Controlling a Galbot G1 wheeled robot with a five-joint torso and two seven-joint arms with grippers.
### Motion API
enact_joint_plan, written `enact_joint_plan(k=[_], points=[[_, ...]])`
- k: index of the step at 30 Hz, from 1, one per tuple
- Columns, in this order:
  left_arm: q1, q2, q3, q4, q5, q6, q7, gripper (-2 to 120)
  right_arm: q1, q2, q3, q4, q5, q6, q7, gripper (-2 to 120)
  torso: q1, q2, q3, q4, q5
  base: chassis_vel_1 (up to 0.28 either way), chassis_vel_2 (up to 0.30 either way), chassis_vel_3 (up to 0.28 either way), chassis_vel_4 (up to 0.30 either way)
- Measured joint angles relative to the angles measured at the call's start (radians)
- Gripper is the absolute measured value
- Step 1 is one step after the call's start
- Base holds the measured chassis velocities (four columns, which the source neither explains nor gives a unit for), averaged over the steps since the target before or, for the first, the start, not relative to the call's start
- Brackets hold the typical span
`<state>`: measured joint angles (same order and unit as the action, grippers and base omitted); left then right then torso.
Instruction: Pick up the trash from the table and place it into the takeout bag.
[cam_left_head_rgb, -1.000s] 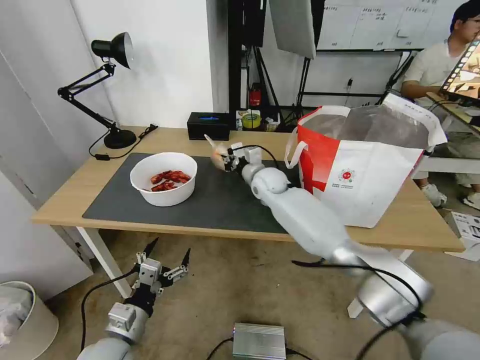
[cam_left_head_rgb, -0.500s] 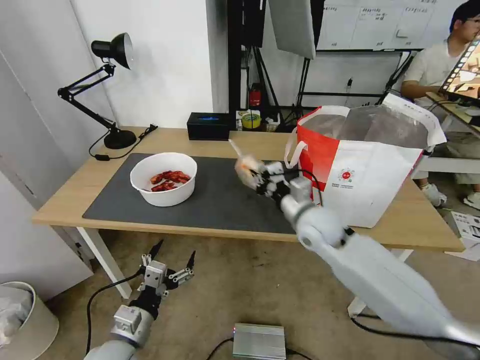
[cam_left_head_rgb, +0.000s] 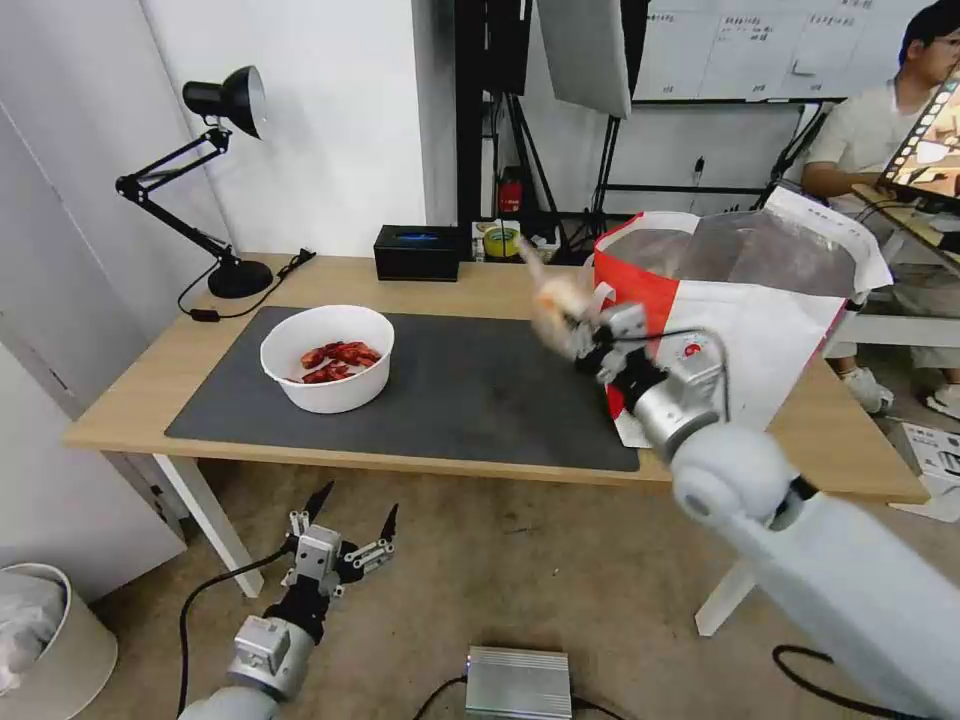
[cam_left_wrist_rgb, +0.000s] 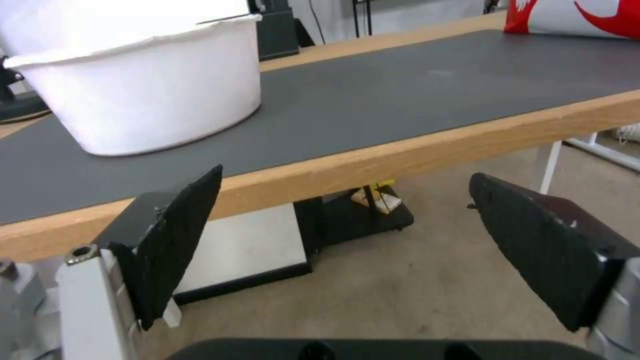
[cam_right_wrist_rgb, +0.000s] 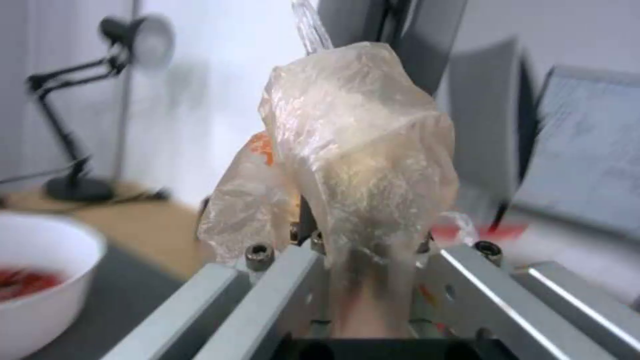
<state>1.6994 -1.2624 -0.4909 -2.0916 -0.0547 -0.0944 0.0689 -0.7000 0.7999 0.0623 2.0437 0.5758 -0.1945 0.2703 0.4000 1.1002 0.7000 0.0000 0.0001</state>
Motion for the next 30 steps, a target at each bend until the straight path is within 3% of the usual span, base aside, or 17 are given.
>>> enact_joint_plan(k=[8,15,18,20,22,26,30], points=[[0.007,-0.005,0.0,-0.002,0.005,-0.005,0.0,100,0.029,-0.023,0.04,-0.046,-0.103,0.032,0.028,3,0.0,0.0,0.0,0.0,0.0001,0.0,0.0,0.0,0.0],[0.007,-0.006,0.0,-0.001,0.007,-0.006,0.0,100,0.033,-0.034,0.06,-0.059,-0.096,-0.012,0.097,3,0.0,0.0,0.0,0.0,0.0001,0.0,0.0,0.0,0.0],[0.005,-0.008,0.004,0.002,0.008,-0.007,0.0,100,0.038,-0.039,0.067,-0.052,0.015,-0.096,0.205,3,0.0,0.0,0.0,-0.0002,0.0,0.0,0.0,0.0,0.0],[0.005,-0.008,0.004,0.002,0.009,-0.007,0.0,100,0.039,-0.039,0.067,-0.052,0.019,-0.099,0.209,3,0.0,0.0,0.0,-0.0001,0.0,0.0,0.0,0.0,0.0],[0.003,-0.009,0.006,0.005,0.009,-0.007,0.001,100,0.048,-0.043,0.077,-0.054,0.135,-0.162,0.289,3,0.0,0.0,0.0,-0.0001,0.0001,0.0,0.0,0.0,0.0],[0.001,-0.009,0.008,0.008,0.01,-0.007,0.001,100,0.06,-0.045,0.09,-0.057,0.266,-0.2,0.35,3,0.0,0.0,0.0,0.0,-0.0001,0.0,0.0,0.0,0.0],[0.0,-0.009,0.009,0.01,0.01,-0.007,0.001,100,0.062,-0.045,0.094,-0.06,0.301,-0.211,0.375,3,0.0,0.0,0.0,-0.0001,0.0,0.0,0.0,0.0,0.0]])
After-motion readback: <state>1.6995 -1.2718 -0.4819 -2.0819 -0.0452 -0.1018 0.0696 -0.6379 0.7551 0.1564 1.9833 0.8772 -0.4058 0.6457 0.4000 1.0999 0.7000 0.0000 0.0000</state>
